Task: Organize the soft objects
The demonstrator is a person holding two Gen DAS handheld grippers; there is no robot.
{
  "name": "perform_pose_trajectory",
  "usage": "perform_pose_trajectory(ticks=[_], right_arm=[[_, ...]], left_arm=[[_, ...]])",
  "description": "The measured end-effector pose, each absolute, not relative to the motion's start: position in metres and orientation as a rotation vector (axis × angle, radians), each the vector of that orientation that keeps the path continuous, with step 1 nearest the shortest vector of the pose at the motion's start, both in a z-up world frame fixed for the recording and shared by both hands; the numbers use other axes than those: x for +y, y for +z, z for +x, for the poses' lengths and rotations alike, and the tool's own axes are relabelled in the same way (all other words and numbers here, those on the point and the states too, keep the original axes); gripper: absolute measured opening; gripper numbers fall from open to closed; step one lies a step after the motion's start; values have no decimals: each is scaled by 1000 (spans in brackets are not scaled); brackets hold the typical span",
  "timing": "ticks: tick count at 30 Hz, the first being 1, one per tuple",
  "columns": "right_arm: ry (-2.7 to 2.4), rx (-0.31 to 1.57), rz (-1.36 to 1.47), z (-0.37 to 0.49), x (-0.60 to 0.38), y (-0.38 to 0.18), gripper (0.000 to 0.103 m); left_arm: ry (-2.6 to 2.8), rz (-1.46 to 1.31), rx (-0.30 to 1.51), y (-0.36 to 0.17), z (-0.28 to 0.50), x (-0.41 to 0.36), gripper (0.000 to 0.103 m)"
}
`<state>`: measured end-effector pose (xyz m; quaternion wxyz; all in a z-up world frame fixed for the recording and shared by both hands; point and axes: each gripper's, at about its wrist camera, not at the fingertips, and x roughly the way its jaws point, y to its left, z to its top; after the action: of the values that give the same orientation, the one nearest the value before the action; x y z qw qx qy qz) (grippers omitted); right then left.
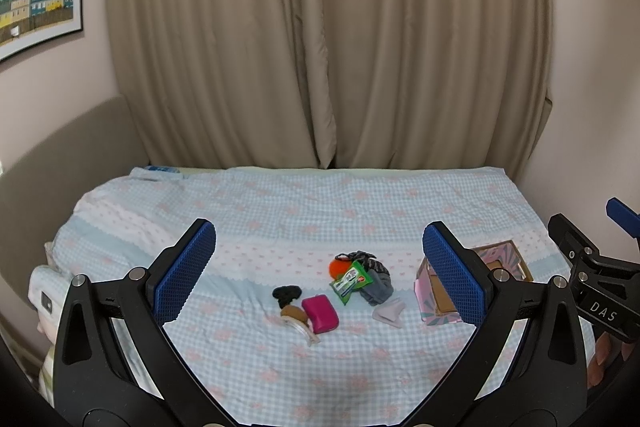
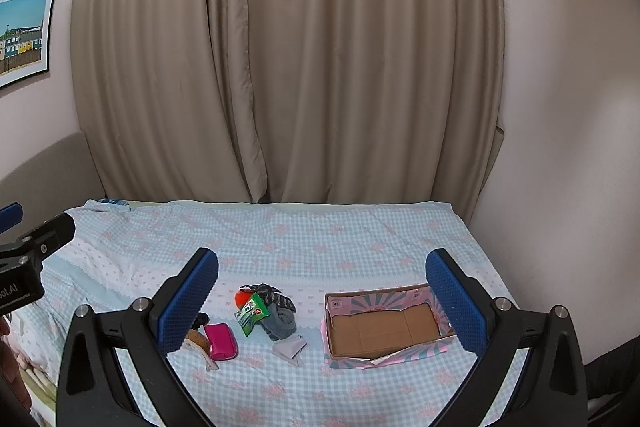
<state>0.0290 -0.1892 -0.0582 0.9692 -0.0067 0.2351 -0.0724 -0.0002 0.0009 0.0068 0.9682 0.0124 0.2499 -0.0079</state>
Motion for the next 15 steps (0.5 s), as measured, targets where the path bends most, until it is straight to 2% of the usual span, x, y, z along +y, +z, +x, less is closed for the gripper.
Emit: perform_pose_trajectory(ticks=[15], right_arm=[[-148, 471, -10, 25, -189, -60, 103]], left_arm=[[-16, 24, 512, 4, 2, 2, 103]])
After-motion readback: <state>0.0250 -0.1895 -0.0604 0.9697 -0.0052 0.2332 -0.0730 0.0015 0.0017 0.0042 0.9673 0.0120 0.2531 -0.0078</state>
